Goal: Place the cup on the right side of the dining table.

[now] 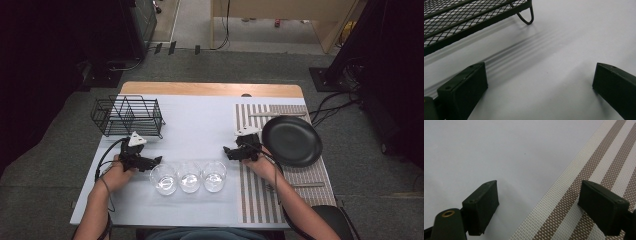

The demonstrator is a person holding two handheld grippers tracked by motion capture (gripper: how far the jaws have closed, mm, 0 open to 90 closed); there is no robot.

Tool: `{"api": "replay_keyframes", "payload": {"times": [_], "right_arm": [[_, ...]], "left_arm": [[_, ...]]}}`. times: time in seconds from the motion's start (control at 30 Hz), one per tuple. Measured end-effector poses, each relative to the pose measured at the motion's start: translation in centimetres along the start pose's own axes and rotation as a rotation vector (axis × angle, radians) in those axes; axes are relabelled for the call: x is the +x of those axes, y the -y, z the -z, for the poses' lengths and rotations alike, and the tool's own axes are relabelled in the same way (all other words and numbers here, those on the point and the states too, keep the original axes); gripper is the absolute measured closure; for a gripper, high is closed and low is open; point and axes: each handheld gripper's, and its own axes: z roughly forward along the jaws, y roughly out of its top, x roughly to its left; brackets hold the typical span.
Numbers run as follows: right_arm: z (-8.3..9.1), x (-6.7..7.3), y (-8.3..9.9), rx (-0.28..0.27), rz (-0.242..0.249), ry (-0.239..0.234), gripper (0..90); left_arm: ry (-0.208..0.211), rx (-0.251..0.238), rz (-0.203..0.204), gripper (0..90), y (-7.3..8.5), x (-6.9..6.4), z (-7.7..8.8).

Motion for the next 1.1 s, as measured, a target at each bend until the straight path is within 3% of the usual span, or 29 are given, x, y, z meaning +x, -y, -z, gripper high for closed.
{"api": "replay_keyframes", "payload": {"times": [0.4,0.53,0.67,1.1], "right_arm": [[-0.04,0.06,0.01,0.002,-0.002,0.016,13.4],[0.01,0.23,0.05,-0.006,0.018,0.03,13.3],[-0.06,0.01,0.0,0.002,-0.004,0.012,13.2],[-0.03,0.1,-0.25,0.022,-0.012,0.018,14.0]], "left_arm": [[0.0,0.0,0.0,0.0,0.0,-0.01,0.0],[0.0,-0.002,0.001,0.0,0.02,0.0,0.0],[0.001,0.0,0.001,0.0,0.0,0.01,0.0],[0.002,-0.002,0.002,0.0,0.02,0.01,0.0]]}}
